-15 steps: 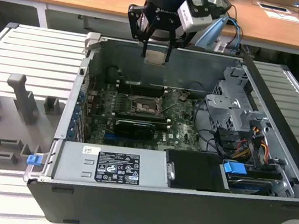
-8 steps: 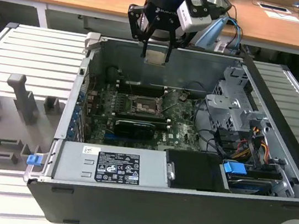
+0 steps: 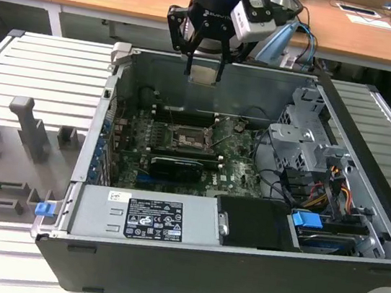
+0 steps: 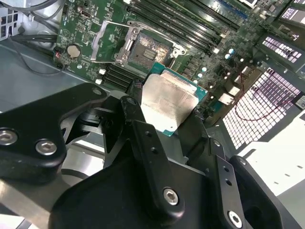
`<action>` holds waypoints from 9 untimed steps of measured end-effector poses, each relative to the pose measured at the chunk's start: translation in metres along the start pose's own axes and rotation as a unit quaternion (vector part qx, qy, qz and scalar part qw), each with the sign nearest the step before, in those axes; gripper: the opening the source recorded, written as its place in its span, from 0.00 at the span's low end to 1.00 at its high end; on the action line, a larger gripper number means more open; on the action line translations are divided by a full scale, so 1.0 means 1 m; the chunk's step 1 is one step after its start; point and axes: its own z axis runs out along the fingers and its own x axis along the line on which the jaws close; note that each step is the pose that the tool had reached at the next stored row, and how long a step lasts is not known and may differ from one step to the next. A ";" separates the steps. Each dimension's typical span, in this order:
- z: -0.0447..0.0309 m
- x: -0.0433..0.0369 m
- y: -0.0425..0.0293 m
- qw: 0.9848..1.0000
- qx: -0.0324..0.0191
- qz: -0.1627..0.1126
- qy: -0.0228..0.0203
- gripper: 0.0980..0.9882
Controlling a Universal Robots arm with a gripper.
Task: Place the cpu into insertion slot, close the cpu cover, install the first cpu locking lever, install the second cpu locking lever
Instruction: 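Place the cpu into insertion slot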
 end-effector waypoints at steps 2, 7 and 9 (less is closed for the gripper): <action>0.0000 0.0000 0.0000 1.000 0.000 0.005 0.000 0.50; 0.0012 0.0000 -0.0001 1.000 0.000 0.013 -0.001 0.50; 0.0019 0.0000 -0.0002 1.000 0.000 0.013 -0.001 0.50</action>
